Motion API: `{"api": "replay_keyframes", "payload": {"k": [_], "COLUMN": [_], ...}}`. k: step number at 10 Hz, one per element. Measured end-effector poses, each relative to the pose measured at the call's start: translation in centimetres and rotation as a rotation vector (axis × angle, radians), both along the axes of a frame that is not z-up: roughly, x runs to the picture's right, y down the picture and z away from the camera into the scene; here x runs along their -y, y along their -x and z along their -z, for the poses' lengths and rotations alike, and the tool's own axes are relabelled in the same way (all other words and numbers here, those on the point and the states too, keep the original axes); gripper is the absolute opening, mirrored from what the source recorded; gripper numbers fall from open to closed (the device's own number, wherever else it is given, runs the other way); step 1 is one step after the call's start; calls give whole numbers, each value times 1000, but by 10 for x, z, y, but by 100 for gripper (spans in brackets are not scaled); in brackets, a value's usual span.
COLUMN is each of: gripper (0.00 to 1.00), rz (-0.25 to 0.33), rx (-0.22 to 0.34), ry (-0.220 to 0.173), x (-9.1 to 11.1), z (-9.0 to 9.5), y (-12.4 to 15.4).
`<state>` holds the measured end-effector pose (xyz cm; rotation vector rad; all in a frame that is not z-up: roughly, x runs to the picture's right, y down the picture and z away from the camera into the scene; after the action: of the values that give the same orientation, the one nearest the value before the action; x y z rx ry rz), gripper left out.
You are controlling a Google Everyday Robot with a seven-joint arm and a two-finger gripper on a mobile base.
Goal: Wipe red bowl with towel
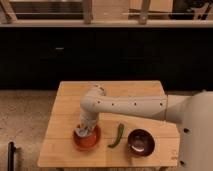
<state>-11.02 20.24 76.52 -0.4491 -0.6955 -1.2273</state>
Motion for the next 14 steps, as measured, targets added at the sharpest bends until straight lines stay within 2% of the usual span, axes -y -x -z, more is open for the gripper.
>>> {"api": "replay_keyframes", "payload": {"k": [3,6,10,12,14], "gripper": [0,0,0,0,0], "rz": [54,84,89,70,49], "rx": [60,94,91,61,34], "ry": [11,37,84,94,85], "x": [-6,-22,-46,-49,-45], "z": [4,13,22,22,20], "y": [23,26,2,-21,-35]}}
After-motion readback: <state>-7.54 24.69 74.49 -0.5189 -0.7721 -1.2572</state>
